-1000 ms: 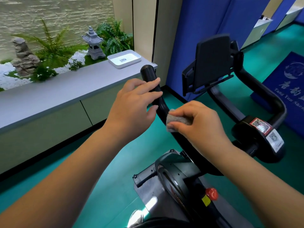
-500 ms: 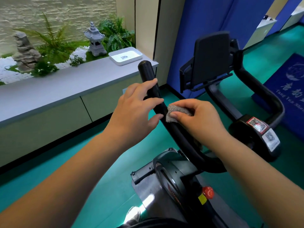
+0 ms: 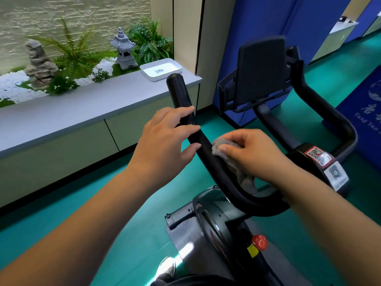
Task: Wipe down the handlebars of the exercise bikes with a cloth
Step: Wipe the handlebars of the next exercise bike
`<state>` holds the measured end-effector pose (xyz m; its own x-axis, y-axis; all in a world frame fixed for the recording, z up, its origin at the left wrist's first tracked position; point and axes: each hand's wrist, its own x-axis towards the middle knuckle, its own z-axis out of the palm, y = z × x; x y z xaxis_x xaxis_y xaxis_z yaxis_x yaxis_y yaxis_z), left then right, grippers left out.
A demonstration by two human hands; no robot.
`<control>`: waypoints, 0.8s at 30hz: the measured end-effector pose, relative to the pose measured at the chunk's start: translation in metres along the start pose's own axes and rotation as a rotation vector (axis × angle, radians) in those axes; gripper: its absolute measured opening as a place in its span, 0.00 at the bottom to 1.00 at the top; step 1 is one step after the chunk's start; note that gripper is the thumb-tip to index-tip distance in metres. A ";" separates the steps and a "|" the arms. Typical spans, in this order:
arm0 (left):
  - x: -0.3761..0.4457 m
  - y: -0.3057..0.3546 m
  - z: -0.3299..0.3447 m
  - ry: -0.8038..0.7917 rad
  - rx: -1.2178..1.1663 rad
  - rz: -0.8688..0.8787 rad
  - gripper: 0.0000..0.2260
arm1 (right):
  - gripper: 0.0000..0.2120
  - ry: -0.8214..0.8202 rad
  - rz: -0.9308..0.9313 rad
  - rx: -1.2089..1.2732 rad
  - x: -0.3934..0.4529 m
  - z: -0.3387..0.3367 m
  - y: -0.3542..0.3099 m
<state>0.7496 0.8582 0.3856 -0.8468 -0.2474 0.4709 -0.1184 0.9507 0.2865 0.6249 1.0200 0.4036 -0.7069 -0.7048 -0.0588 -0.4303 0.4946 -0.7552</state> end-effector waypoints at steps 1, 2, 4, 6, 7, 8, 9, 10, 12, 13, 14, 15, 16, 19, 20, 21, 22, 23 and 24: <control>0.000 0.001 0.000 0.002 0.002 -0.012 0.15 | 0.04 -0.041 0.014 -0.018 -0.006 -0.004 0.006; -0.001 0.002 0.001 0.007 0.000 -0.021 0.15 | 0.03 -0.091 0.029 -0.014 -0.011 -0.009 0.010; -0.002 0.005 0.002 0.011 -0.004 -0.036 0.15 | 0.04 -0.154 0.045 0.021 -0.015 -0.013 0.014; -0.002 0.007 0.003 0.005 0.002 -0.053 0.15 | 0.05 -0.136 0.023 0.024 -0.009 -0.012 0.011; -0.002 0.008 0.003 0.005 0.007 -0.061 0.15 | 0.05 -0.111 0.010 0.020 -0.004 -0.010 0.007; -0.002 0.010 0.003 0.008 0.012 -0.064 0.15 | 0.05 -0.088 0.002 0.028 0.000 -0.008 0.003; -0.002 0.011 0.003 0.013 0.016 -0.068 0.15 | 0.05 -0.077 0.000 0.049 0.002 -0.005 0.000; -0.002 0.012 0.003 0.017 0.020 -0.072 0.15 | 0.05 -0.080 0.003 0.066 0.003 -0.004 -0.002; -0.003 0.015 0.004 0.017 0.025 -0.082 0.15 | 0.04 -0.120 0.010 0.056 -0.001 -0.007 0.004; -0.004 0.017 0.005 0.015 0.027 -0.089 0.16 | 0.04 -0.156 0.014 0.041 -0.005 -0.010 0.008; -0.005 0.019 0.005 0.013 0.030 -0.099 0.16 | 0.04 -0.197 0.021 0.033 -0.010 -0.014 0.013; -0.006 0.020 0.006 0.013 0.031 -0.109 0.16 | 0.04 -0.231 0.029 0.033 -0.013 -0.017 0.016; -0.007 0.022 0.007 0.013 0.029 -0.118 0.16 | 0.04 -0.245 0.037 0.042 -0.015 -0.019 0.018; -0.010 0.026 0.008 0.009 0.010 -0.146 0.18 | 0.02 -0.159 0.030 0.112 -0.011 -0.014 0.015; -0.011 0.028 0.006 0.005 0.007 -0.156 0.19 | 0.02 -0.117 0.016 0.135 -0.008 -0.010 0.012; -0.012 0.029 0.006 -0.003 0.007 -0.161 0.19 | 0.01 -0.088 0.000 0.136 -0.006 -0.008 0.009; -0.013 0.029 0.005 -0.010 0.009 -0.162 0.19 | 0.01 -0.080 -0.016 0.119 -0.007 -0.007 0.006; -0.014 0.029 0.004 -0.019 0.009 -0.161 0.19 | 0.01 -0.086 -0.031 0.086 -0.009 -0.009 0.005; -0.015 0.029 0.003 -0.027 0.011 -0.161 0.19 | 0.02 -0.108 -0.041 0.040 -0.013 -0.013 0.006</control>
<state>0.7568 0.8900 0.3843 -0.8299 -0.3916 0.3973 -0.2593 0.9014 0.3468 0.6241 1.0389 0.4087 -0.6239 -0.7757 -0.0954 -0.4336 0.4451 -0.7835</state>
